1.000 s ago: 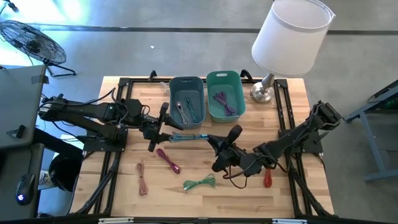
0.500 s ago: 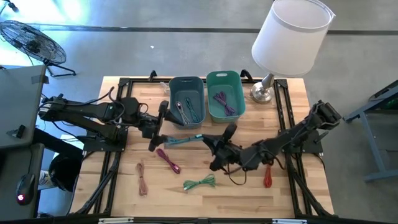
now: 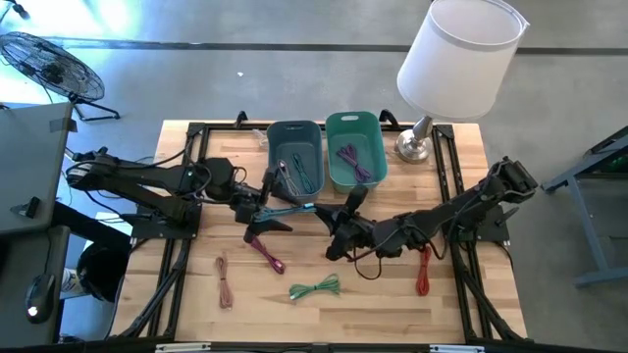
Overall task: Pick & Place USB Port
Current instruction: Put the blue charger cable into the blue bin
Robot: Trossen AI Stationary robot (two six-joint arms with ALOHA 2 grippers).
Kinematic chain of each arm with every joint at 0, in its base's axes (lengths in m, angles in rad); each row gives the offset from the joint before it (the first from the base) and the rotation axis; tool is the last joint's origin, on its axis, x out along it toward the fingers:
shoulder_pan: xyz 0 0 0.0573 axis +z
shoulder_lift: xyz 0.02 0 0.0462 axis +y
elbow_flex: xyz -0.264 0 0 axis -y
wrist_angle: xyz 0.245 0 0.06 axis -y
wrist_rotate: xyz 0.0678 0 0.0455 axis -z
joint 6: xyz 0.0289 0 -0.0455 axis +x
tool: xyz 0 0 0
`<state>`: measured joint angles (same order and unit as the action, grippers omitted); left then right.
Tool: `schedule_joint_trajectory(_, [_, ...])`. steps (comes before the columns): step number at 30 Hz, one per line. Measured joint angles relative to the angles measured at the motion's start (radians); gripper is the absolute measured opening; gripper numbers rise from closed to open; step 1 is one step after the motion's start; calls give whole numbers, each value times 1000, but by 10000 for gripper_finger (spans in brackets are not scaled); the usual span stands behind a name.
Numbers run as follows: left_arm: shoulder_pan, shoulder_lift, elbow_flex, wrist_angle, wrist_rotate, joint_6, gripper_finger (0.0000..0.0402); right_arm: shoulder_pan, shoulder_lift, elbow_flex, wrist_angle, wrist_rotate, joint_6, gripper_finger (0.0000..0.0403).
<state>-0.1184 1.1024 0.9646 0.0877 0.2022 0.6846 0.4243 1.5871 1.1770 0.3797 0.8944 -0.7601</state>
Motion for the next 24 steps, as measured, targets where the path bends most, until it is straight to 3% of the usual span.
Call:
schedule_joint_trajectory(7, [0, 2, 0, 40, -33, 26, 296, 0, 0, 0, -8, 11, 4, 13])
schedule_joint_trajectory(10, [0, 1, 0, 50, -34, 28, 276, 0, 0, 0, -15, 11, 5, 13])
schedule_joint_trajectory(15, [0, 1, 0, 46, -31, 98, 191, 0, 0, 0, -31, 11, 26, 13])
schedule_joint_trajectory(21, [0, 1, 0, 45, -33, 140, 31, 0, 0, 0, -33, 13, 27, 13])
schedule_joint_trajectory(24, [0, 0, 0, 49, -45, 147, 22, 0, 0, 0, -34, 13, 27, 13])
